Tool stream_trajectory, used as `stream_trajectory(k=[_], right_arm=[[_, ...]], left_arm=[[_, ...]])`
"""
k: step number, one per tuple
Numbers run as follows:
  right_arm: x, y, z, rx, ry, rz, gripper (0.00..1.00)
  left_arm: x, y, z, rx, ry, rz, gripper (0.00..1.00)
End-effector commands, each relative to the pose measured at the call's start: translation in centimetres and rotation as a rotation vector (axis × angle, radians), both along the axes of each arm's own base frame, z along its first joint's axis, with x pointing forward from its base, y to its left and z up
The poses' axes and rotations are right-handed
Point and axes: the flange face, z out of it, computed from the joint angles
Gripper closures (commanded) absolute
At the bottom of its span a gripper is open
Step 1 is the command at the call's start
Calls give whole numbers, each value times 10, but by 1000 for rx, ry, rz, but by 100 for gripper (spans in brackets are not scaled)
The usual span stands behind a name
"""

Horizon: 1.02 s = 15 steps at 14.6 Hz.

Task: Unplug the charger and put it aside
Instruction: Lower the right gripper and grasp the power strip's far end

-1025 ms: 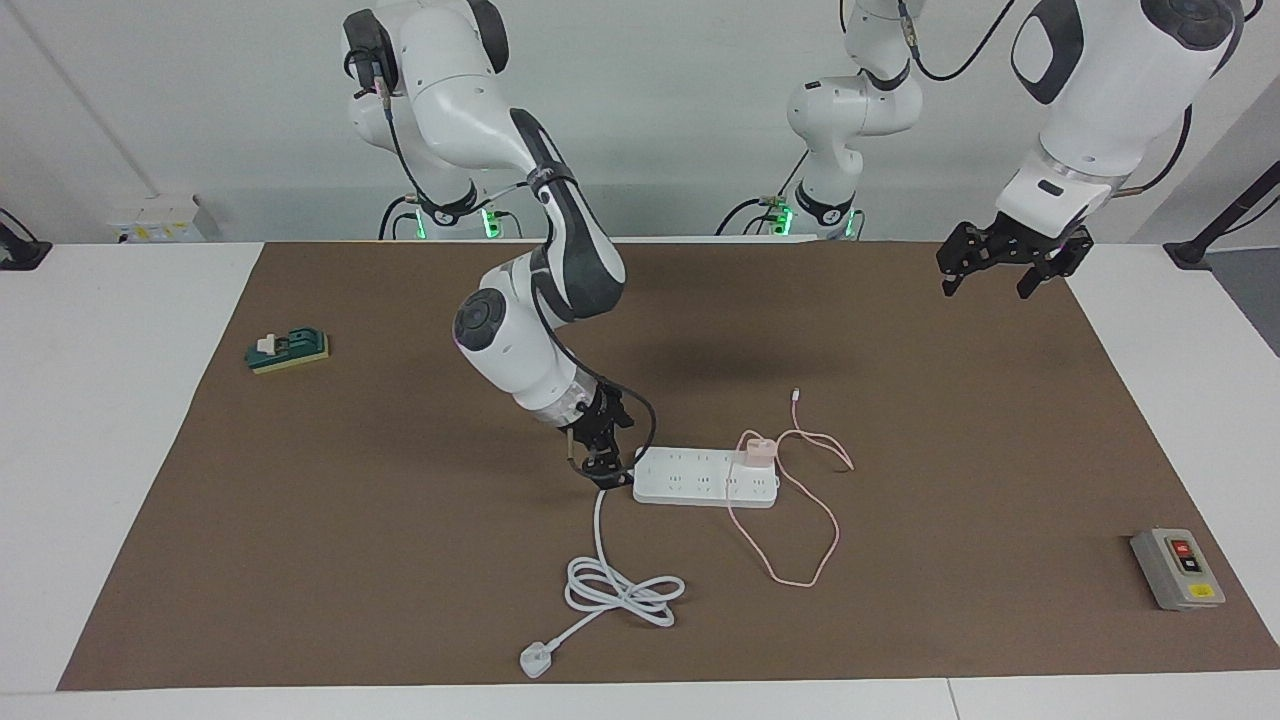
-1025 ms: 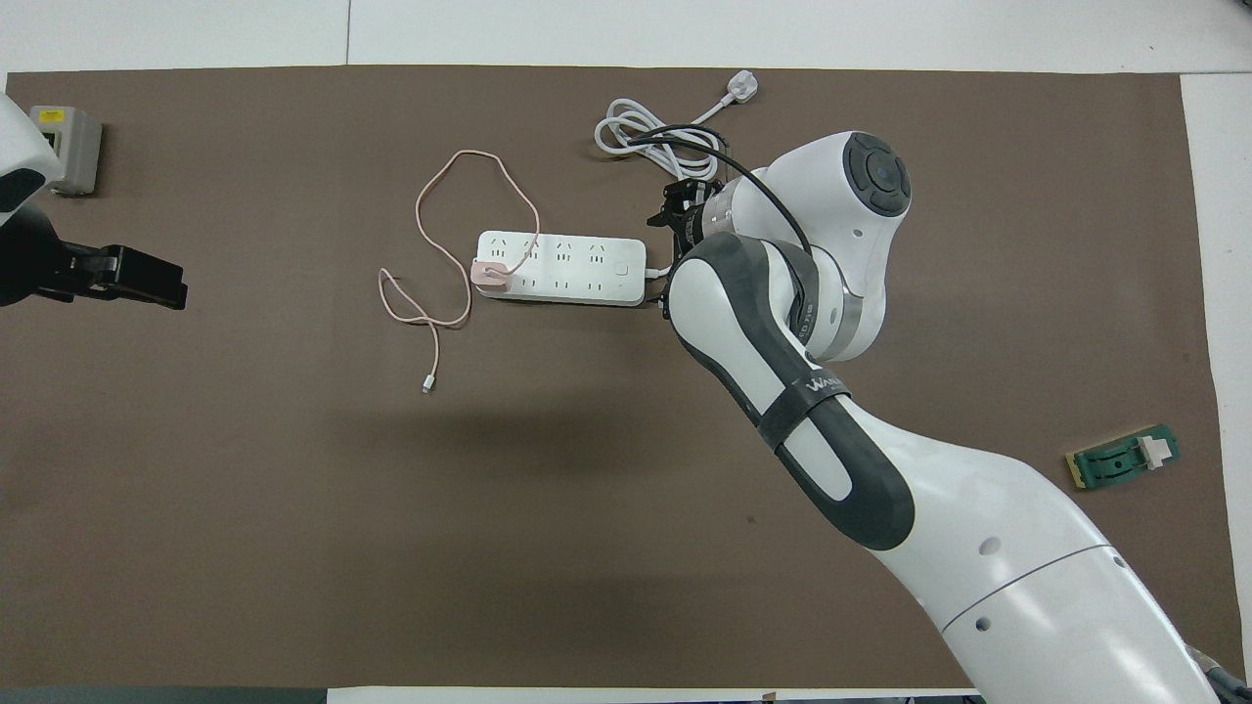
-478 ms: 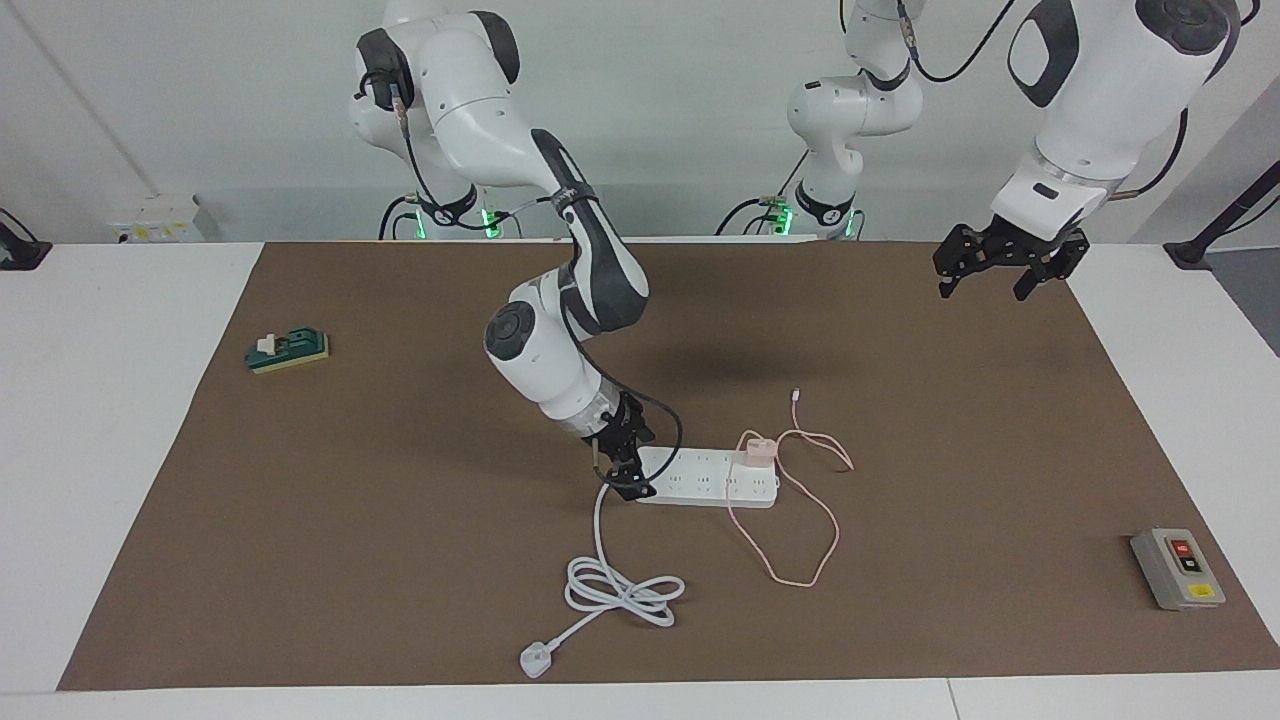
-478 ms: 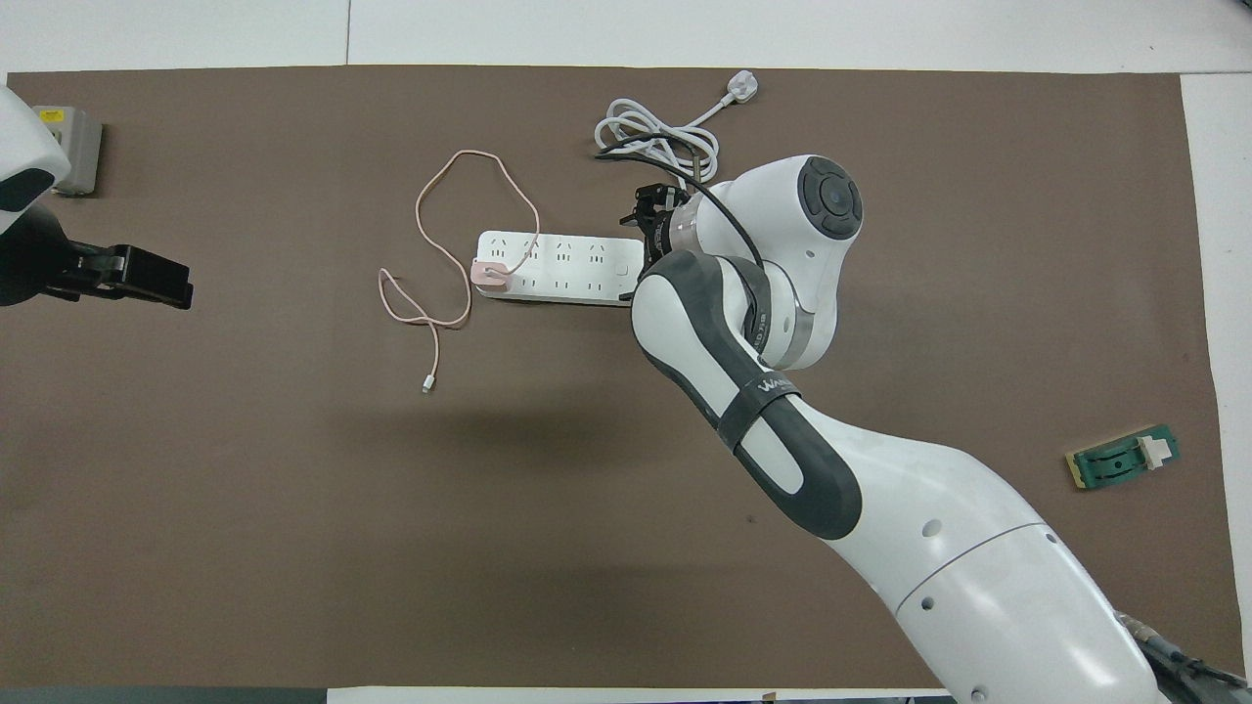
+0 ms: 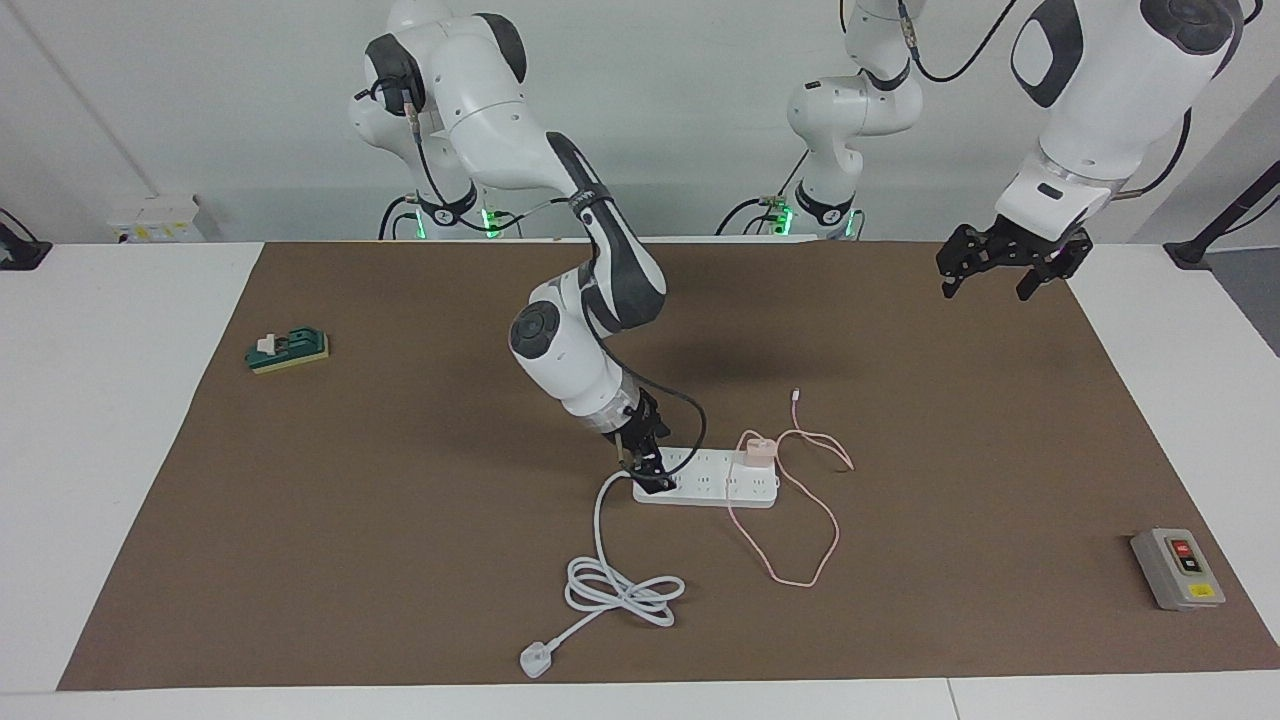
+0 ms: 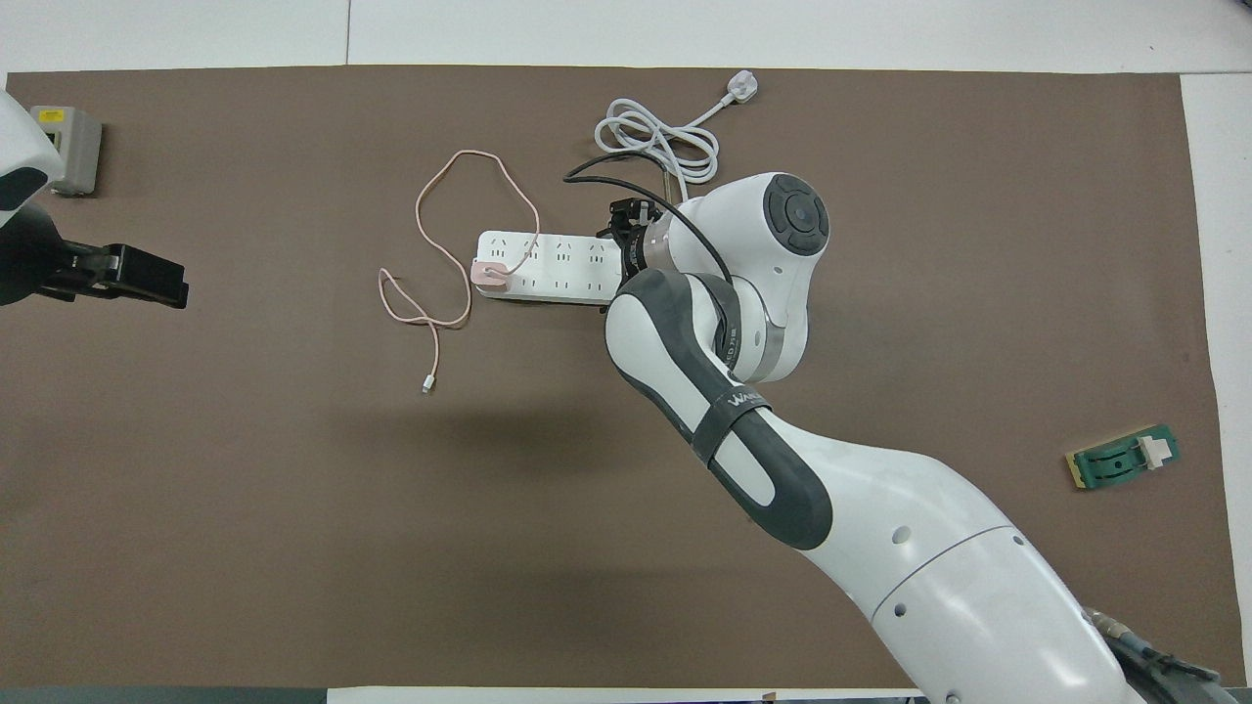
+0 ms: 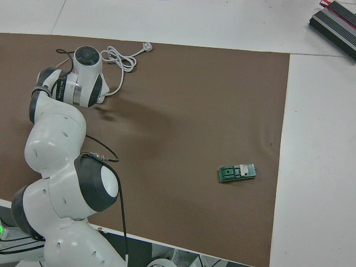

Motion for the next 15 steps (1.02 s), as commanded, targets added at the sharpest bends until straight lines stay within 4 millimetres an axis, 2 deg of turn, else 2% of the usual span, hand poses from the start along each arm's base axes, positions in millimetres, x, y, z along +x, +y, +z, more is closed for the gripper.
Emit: stream_trajectory(k=[1,12,15], right_arm=[[1,-4,-10,2,-47,42,0],[7,-20,-15,-14,-91,93,0],[11,-25,-23,-18,-88,90,0]], left_arm=[[1,2,0,15,-9,11,0],[6,2,-7,15,-5,11,0],[8,3,-11,15,1,11,0]])
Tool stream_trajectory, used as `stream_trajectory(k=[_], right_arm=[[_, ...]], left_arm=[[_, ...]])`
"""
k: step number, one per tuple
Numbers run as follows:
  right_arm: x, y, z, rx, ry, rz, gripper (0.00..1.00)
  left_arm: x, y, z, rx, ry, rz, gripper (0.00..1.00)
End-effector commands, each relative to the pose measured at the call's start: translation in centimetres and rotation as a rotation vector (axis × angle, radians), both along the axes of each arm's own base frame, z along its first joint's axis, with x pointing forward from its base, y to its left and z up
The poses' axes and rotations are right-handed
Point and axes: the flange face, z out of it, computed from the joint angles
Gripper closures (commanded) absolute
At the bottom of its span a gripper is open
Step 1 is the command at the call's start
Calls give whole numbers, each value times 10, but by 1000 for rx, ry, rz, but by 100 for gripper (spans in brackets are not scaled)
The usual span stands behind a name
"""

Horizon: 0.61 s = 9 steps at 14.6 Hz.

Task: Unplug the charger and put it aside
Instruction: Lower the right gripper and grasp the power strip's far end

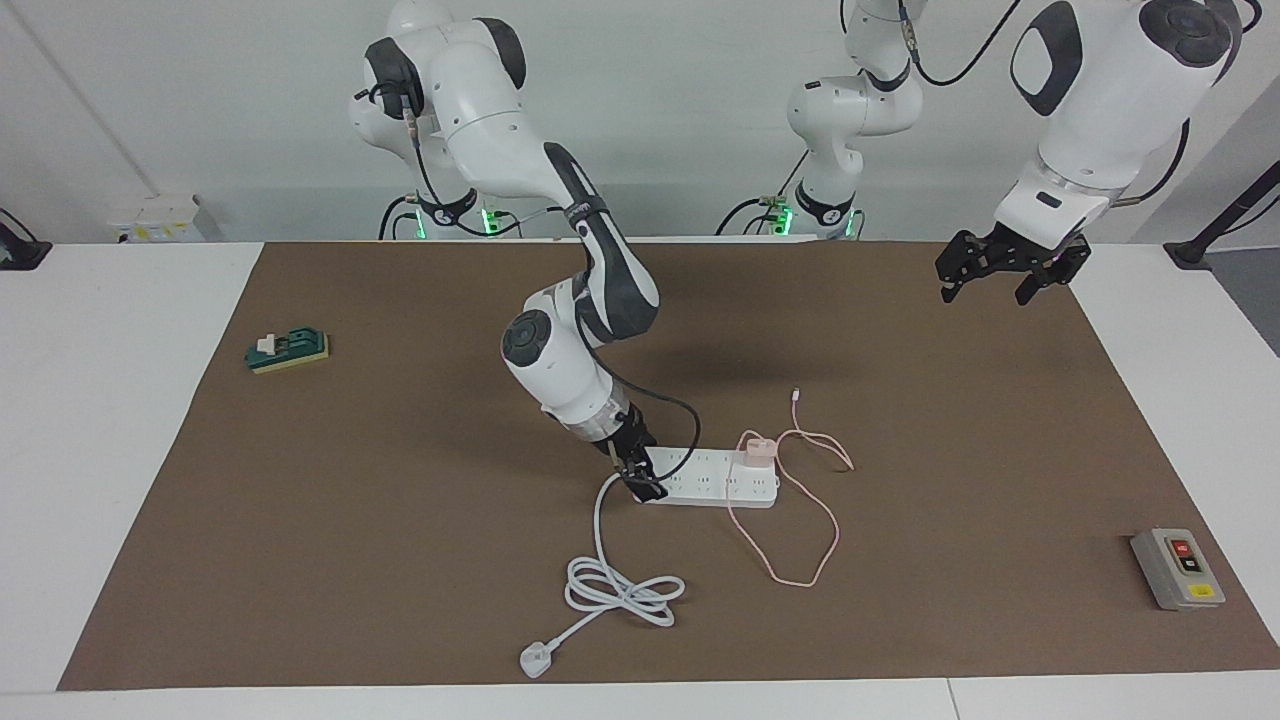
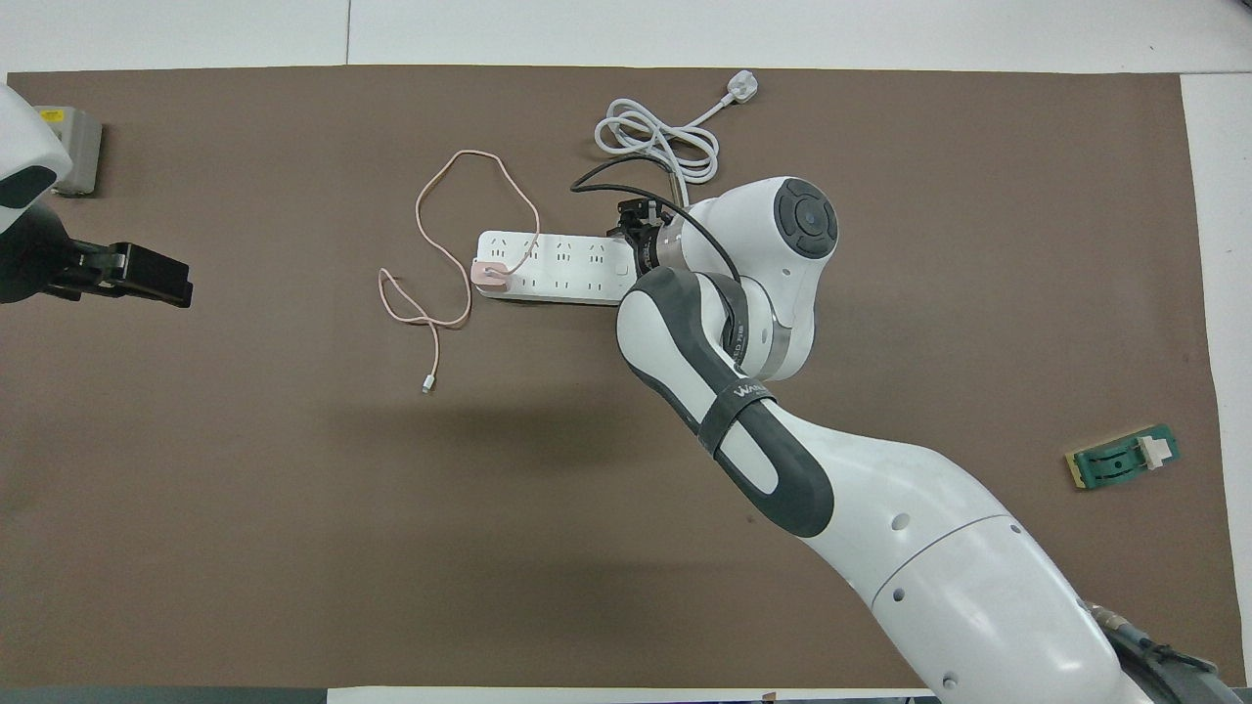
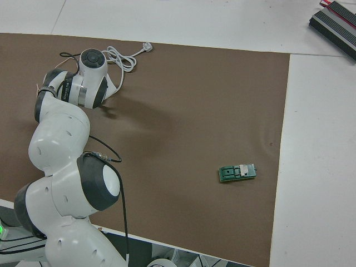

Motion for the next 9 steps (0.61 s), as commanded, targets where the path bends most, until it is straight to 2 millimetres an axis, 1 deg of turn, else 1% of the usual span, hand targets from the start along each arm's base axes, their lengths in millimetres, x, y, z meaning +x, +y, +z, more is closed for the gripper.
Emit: stream_trajectory(k=[1,2,5,7,9], right_arm=[[8,-12,-7,11,-23,1,0],[9,-15,-10,9,-18,-5,0],[10,-17,-11,9,-22,1,0],[10,-17,-16,7,-20,1,0],[10,-17,-15,31,-20,-18,0]], left_arm=[[5,2,-4,15,-7,8,0],[5,2,-7,15,-1,3,0],[7,1,-12,16,7,0,0],[8,0,-14,17,10,6,0],[11,-5,-19,18,16,43,0]])
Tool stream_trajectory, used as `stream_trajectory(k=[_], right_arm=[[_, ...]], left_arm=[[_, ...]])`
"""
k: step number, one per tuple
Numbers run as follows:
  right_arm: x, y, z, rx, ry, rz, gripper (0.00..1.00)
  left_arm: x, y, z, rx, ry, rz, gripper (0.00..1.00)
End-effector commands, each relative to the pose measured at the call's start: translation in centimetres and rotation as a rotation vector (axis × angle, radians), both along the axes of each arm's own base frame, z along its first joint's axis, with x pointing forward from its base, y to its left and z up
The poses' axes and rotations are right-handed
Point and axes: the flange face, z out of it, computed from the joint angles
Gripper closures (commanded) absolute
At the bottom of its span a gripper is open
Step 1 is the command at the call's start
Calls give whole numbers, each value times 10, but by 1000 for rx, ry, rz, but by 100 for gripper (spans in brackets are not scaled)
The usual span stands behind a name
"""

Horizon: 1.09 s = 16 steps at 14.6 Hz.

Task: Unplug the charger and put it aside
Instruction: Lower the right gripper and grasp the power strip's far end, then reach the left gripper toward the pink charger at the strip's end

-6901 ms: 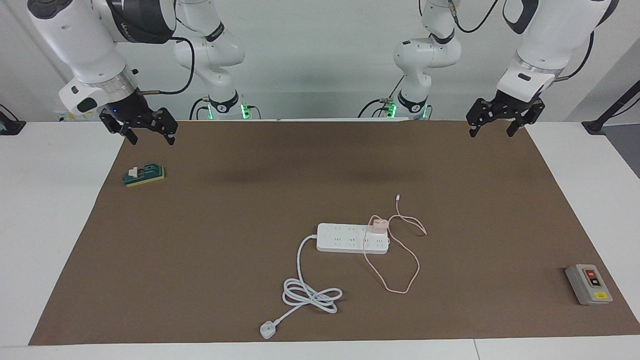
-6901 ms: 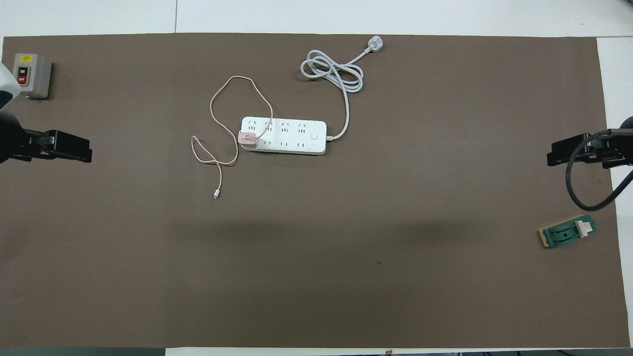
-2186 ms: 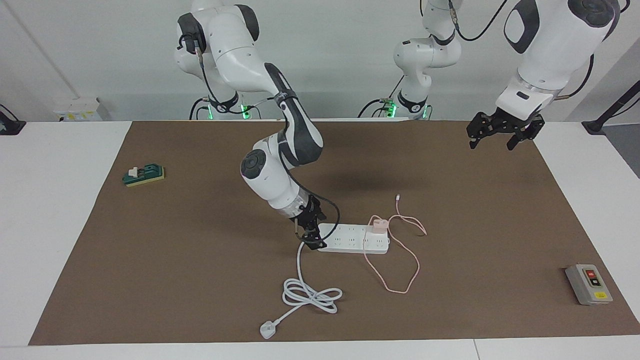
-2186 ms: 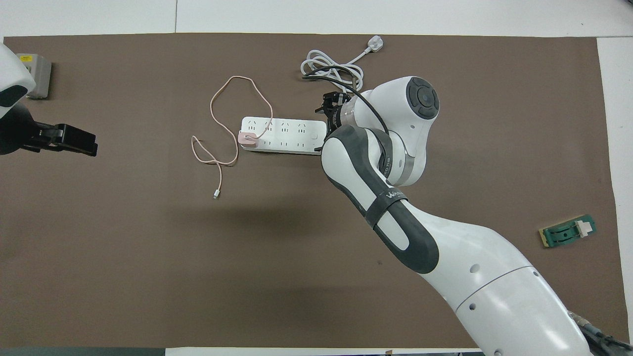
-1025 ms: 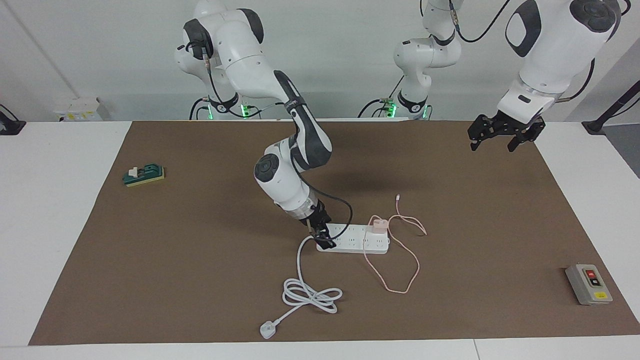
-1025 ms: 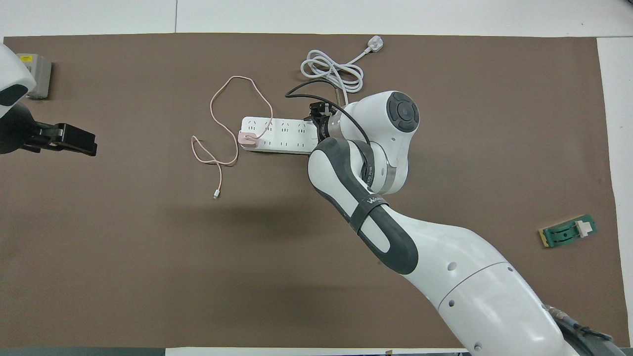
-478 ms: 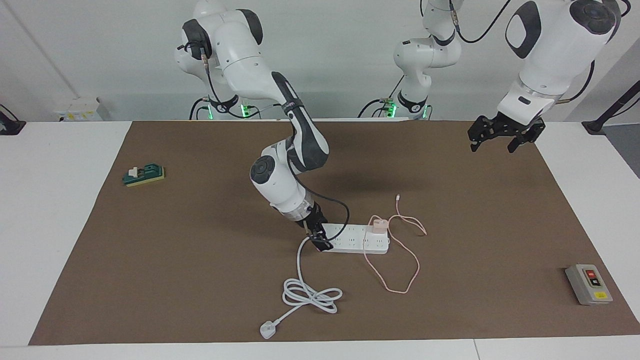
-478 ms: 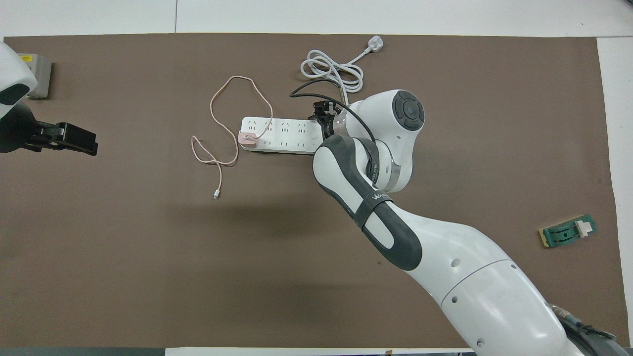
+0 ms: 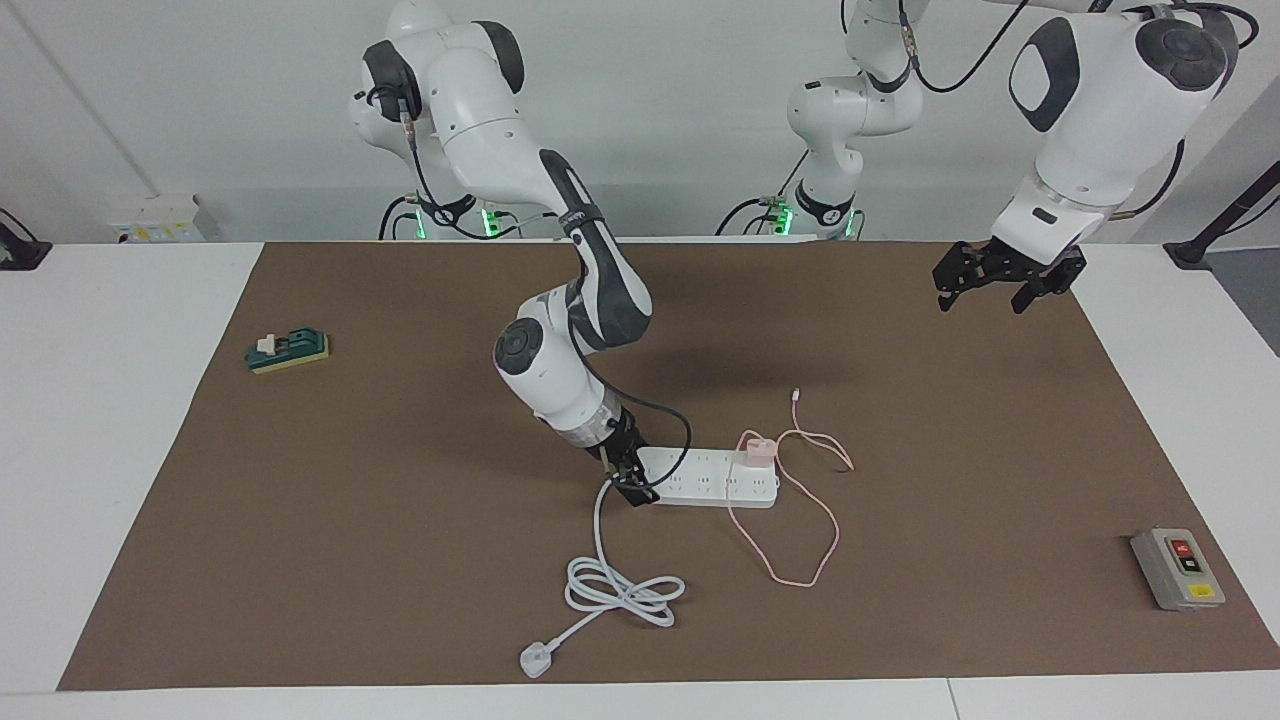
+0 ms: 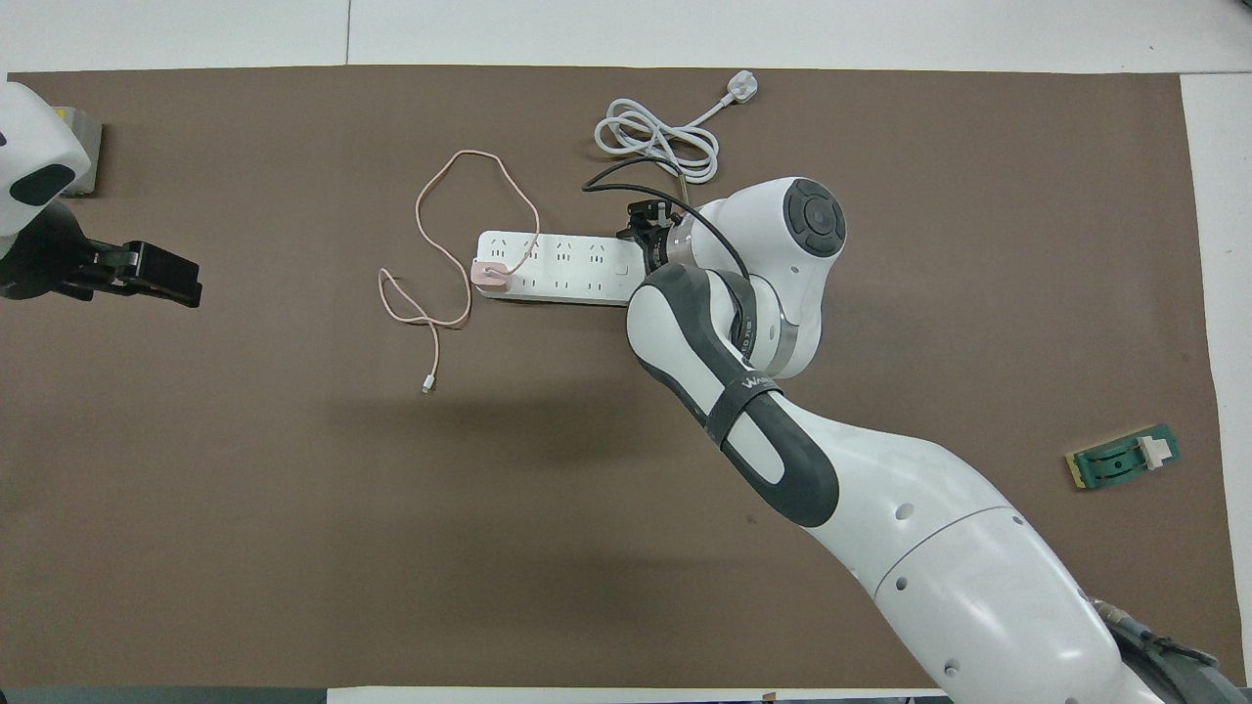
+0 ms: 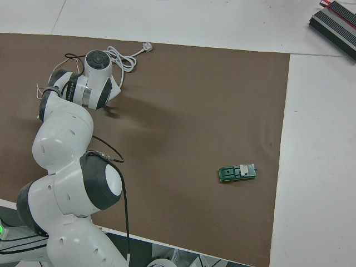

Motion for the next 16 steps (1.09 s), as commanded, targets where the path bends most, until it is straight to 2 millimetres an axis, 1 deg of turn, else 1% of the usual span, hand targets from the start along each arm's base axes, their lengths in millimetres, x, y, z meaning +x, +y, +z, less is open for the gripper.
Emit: stream_trajectory(k=[1,3,4,6,7,8,9,10,11,12,14,15,16], right_arm=[[8,-6,-5,37,-37,-2,0],[7,-5,-6,39,-41,9,0],[8,-6,-4,40,-45,8,7],[8,-5,-5,41,-43,9,49],[8,-5,-5,45,-41,5,63],[7,-4,-4,53,-41,-1,73],[7,-3,-5,55,-38,-1,80],[7,-3,-5,56,-39,-3,89],[7,-3,-5,57,-39,-4,94],[7,-3,-5,57,-37,-3,98],[7,-5,-6,56,-38,-2,100],[7,-5,-6,56,-38,-2,100],[7,-5,-6,56,-39,-3,100]], left_arm=[[5,-7,-5,18,-16,70,0],[8,-10,-7,20,-26,170,0],[9,-14,-7,21,-32,228,0],[15,-38,-17,23,-44,375,0],[20,-47,-29,27,-37,466,0],[23,-61,-39,31,-33,538,0],[27,-71,-48,45,-43,607,0],[30,-83,-53,70,-72,688,0],[34,-90,-57,64,-93,782,0],[39,-93,-58,45,-115,901,0],[46,-95,-59,28,-126,1077,0],[48,-96,-62,28,-121,1145,0],[49,-98,-70,37,-112,1236,0]])
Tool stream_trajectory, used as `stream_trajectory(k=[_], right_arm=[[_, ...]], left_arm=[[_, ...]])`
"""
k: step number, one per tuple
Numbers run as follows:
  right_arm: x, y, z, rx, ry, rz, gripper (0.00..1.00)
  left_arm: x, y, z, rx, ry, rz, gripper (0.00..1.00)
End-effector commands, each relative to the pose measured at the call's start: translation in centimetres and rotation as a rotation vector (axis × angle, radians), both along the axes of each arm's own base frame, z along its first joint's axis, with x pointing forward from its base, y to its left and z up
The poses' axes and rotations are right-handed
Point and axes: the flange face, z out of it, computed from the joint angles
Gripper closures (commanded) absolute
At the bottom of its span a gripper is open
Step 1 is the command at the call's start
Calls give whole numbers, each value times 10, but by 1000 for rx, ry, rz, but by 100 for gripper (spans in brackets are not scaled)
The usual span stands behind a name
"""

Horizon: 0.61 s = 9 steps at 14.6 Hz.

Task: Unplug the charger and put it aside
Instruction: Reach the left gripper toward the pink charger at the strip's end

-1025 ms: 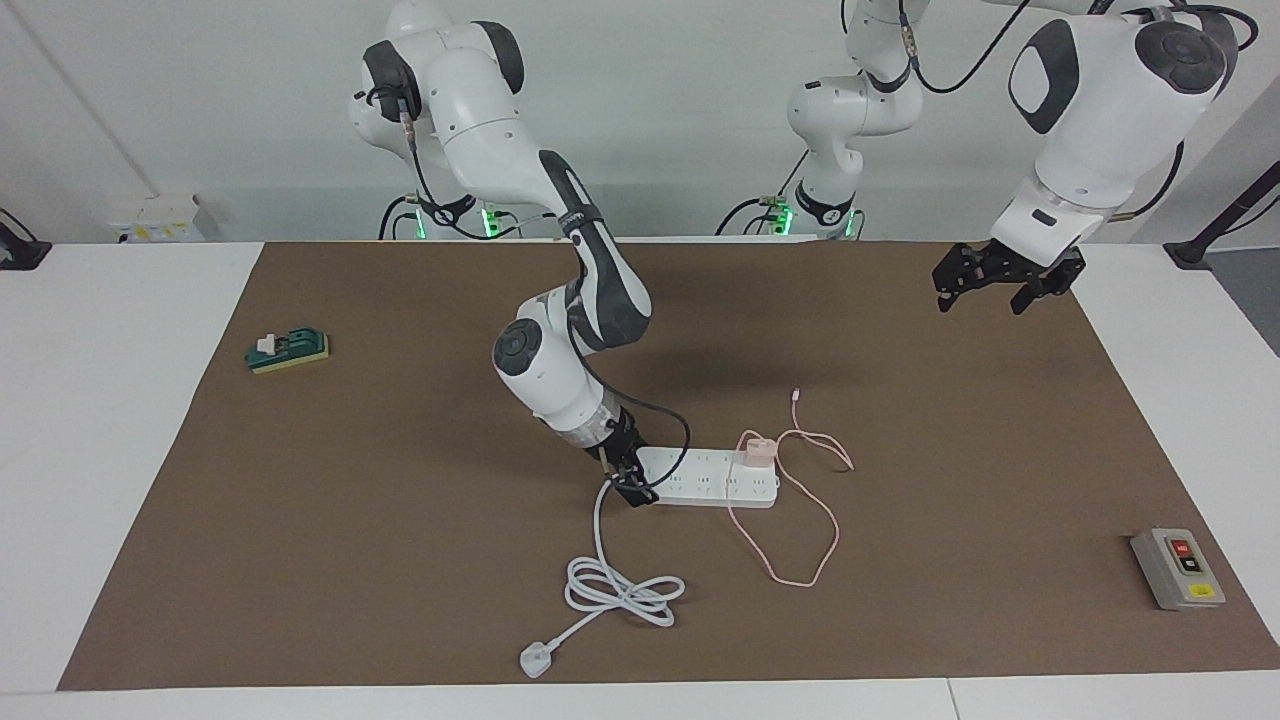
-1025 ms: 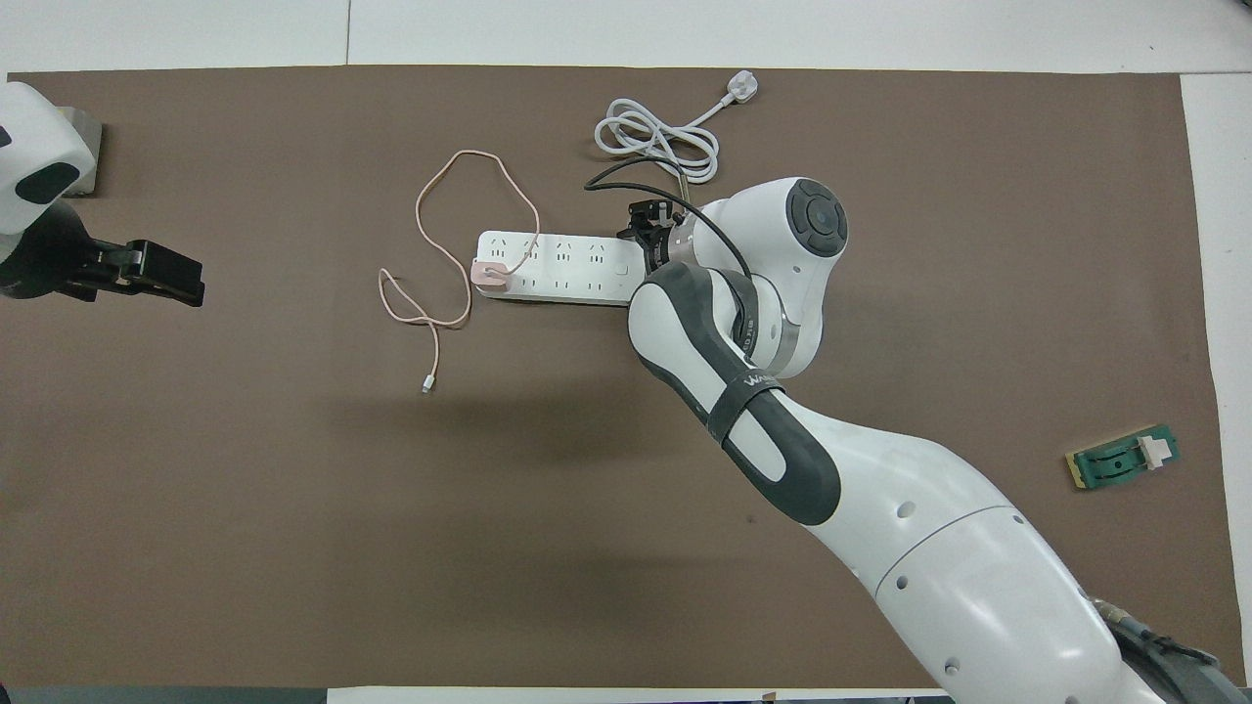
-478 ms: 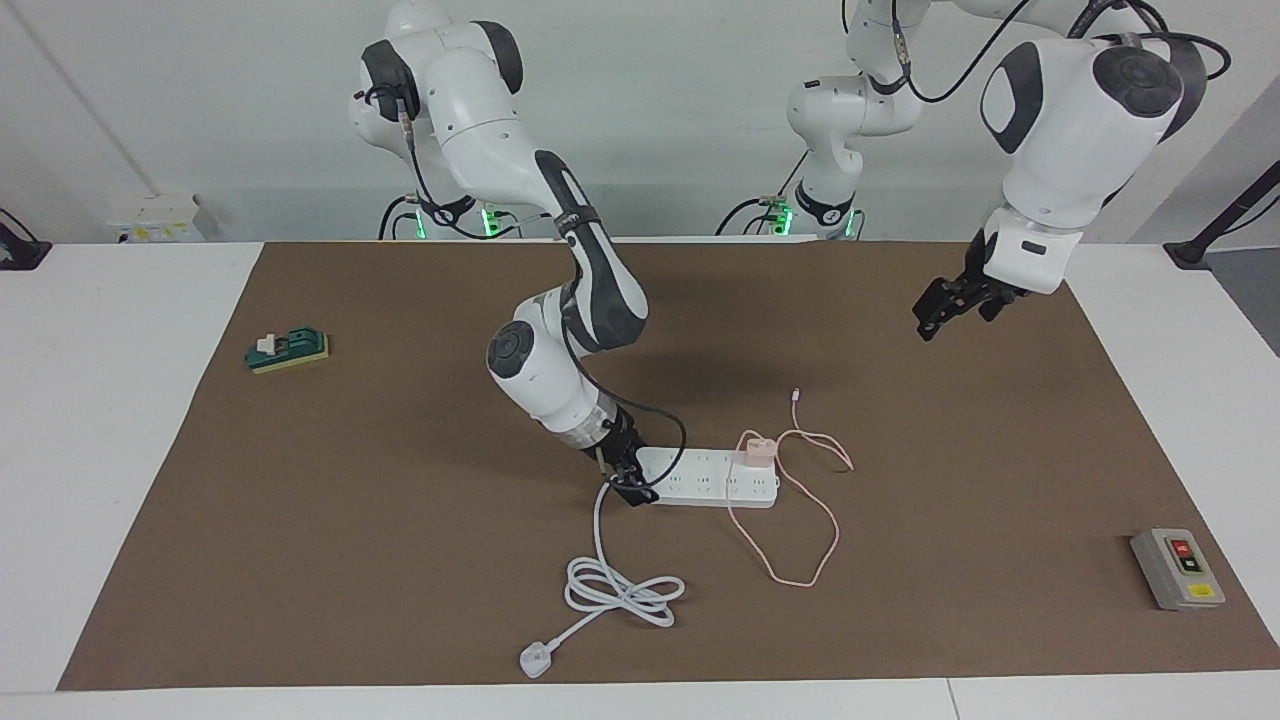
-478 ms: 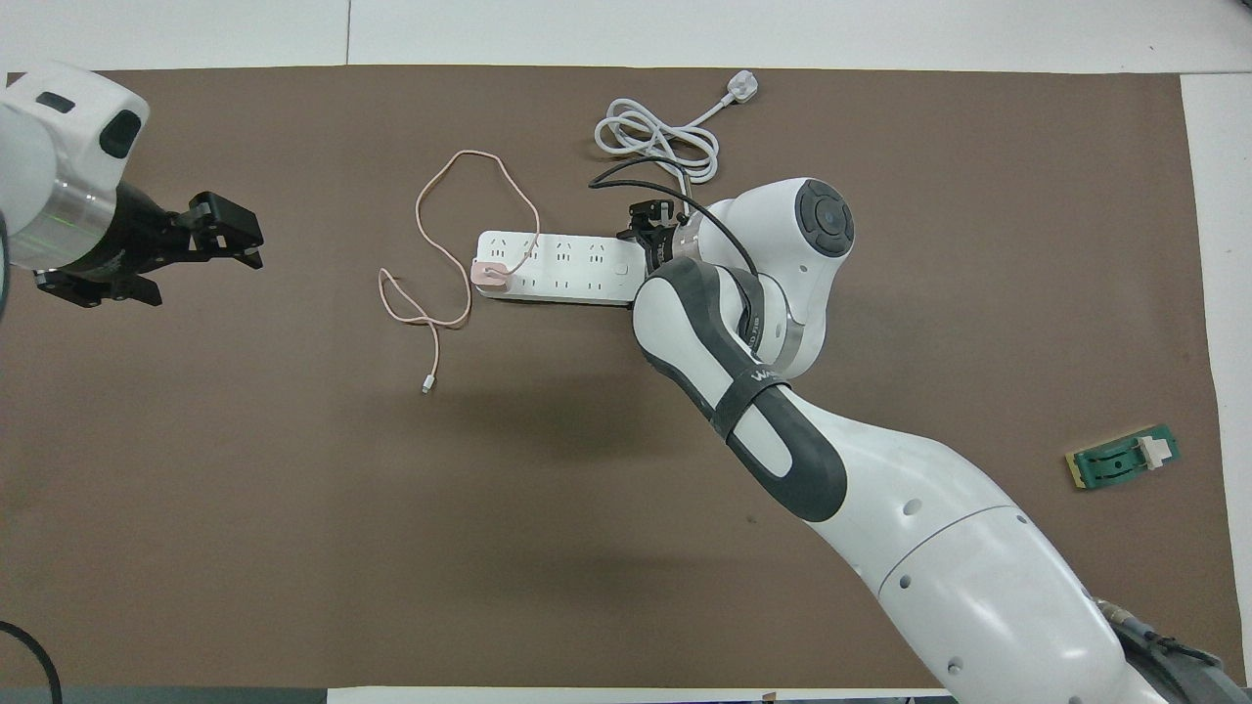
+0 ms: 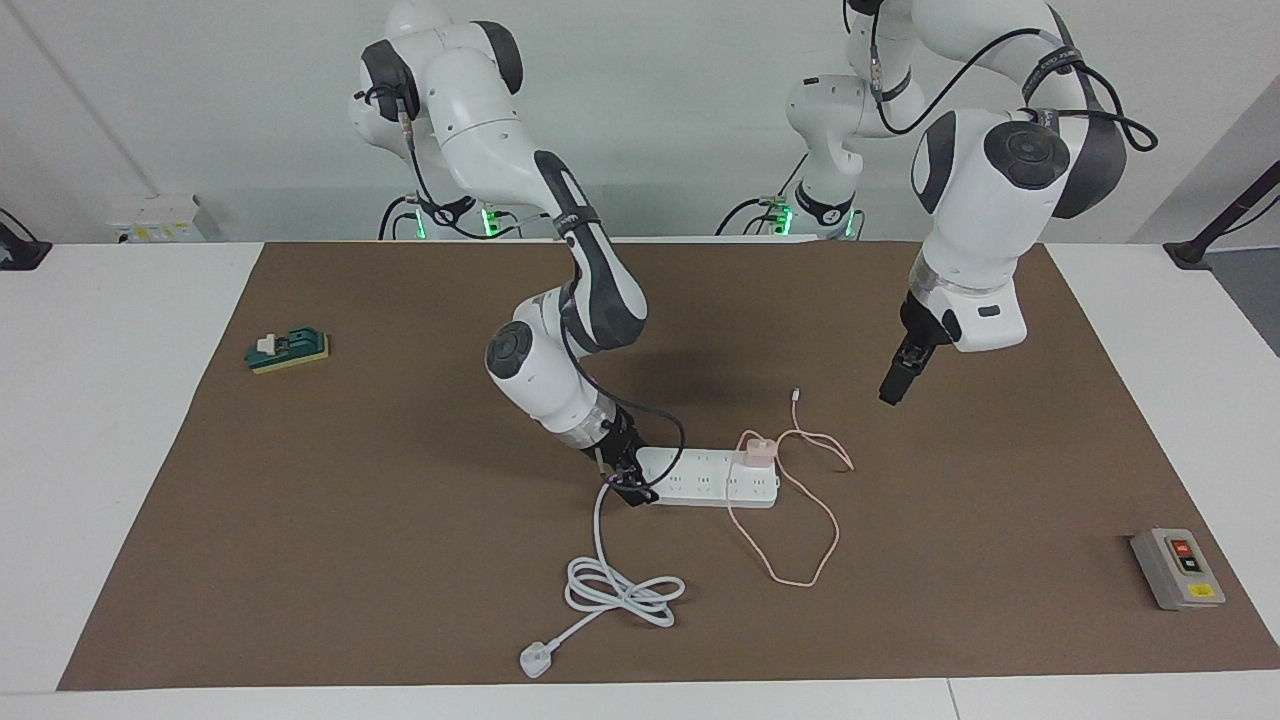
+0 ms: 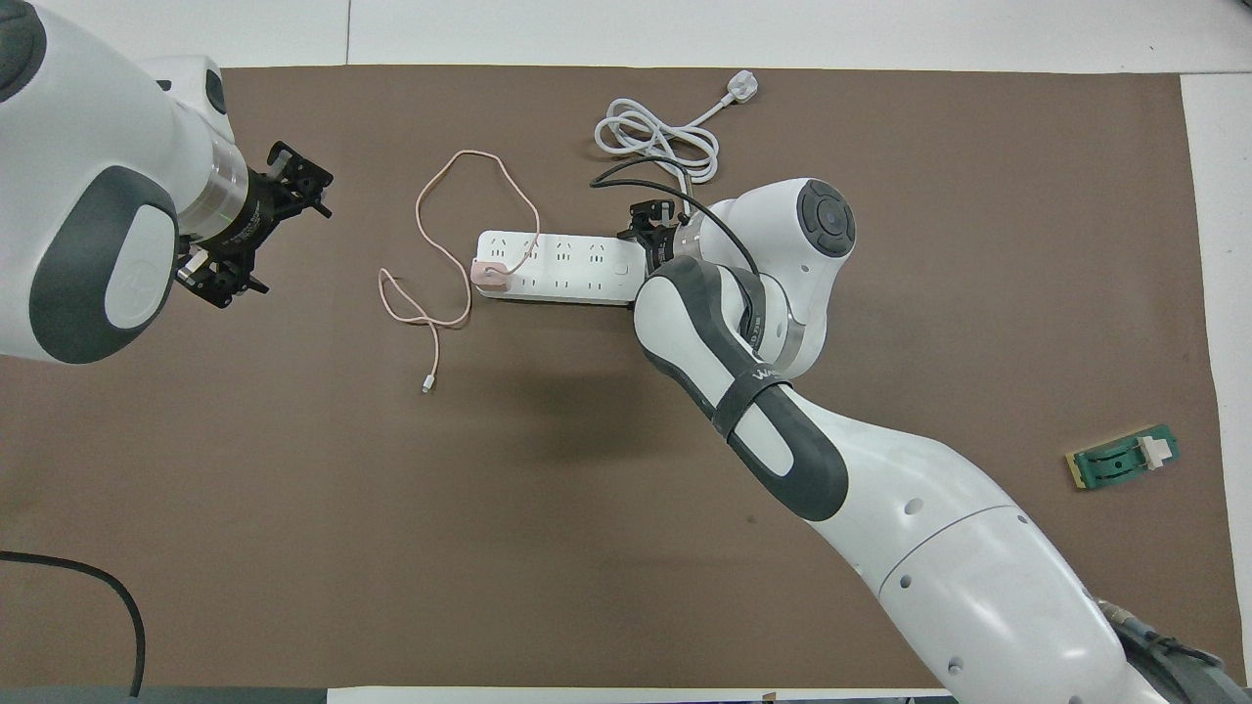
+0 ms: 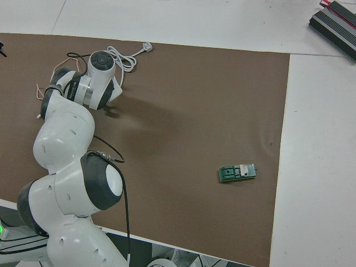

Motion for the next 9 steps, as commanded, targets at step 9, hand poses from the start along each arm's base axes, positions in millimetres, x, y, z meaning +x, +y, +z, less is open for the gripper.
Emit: stream_trajectory(k=[9], right_arm=[[7,-1,-4,26,-44,0,100]], left_arm=[[10,-55,-41,-33,58,548,0]])
